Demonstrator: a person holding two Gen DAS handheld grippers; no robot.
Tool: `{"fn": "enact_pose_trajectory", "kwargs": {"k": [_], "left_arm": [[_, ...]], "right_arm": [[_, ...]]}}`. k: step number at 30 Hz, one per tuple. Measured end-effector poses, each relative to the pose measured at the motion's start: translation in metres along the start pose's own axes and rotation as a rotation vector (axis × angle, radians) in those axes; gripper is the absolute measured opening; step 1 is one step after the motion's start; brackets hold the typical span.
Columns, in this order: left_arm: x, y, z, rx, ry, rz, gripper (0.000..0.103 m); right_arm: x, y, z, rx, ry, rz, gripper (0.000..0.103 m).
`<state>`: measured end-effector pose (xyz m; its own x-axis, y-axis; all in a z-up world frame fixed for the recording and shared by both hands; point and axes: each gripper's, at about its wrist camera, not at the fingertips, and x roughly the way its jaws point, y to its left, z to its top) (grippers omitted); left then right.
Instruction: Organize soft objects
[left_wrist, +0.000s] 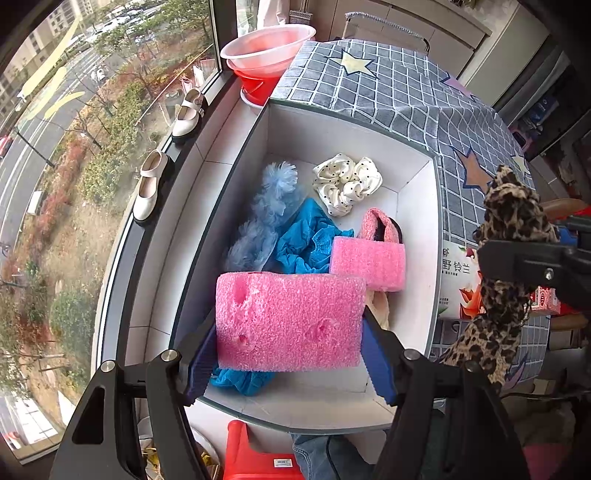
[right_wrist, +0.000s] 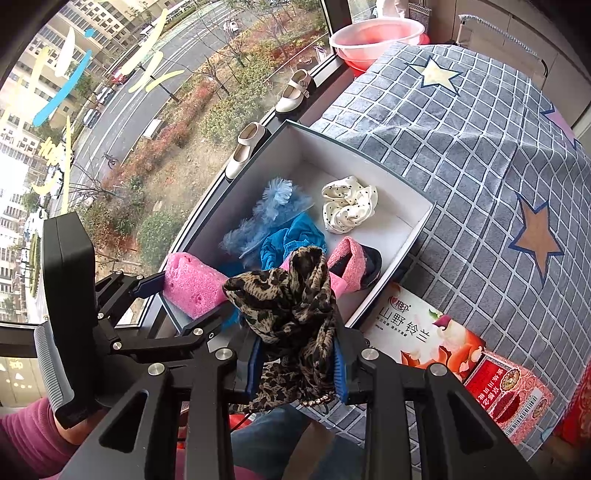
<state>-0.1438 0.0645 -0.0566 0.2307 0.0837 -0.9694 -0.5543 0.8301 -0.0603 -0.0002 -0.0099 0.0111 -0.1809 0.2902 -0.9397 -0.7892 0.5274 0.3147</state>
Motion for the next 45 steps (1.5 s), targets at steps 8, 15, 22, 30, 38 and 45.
{"fn": "enact_pose_trajectory", "kwargs": {"k": [8, 15, 22, 30, 38, 45], "left_arm": [[0.0011, -0.0024, 0.0023, 0.005, -0.001, -0.003, 0.073], [0.0016, -0.0044, 0.0028, 0.007, 0.005, -0.006, 0.073], [0.0022, -0.0033, 0.0027, 0.007, 0.005, -0.005, 0.073], [0.0023, -0.0024, 0.0029, 0.006, 0.006, -0.006, 0.073], [0.0030, -0.0011, 0.0040, 0.010, 0.010, -0.005, 0.073], [0.0030, -0.0010, 0.0063, 0.009, 0.009, 0.001, 0.073]], "right_arm": [[-0.0001, -0.0047, 0.0005, 0.013, 0.001, -0.002, 0.032], [0.0002, -0.0056, 0.0014, 0.013, 0.003, -0.002, 0.032], [0.0017, -0.0053, 0.0008, 0.013, 0.008, 0.000, 0.032], [0.0041, -0.0047, 0.0007, 0.012, 0.013, -0.001, 0.032], [0.0067, -0.0070, 0.0027, 0.017, 0.021, 0.002, 0.032], [0.0062, -0.0096, 0.0059, 0.023, 0.017, 0.006, 0.032]]}}
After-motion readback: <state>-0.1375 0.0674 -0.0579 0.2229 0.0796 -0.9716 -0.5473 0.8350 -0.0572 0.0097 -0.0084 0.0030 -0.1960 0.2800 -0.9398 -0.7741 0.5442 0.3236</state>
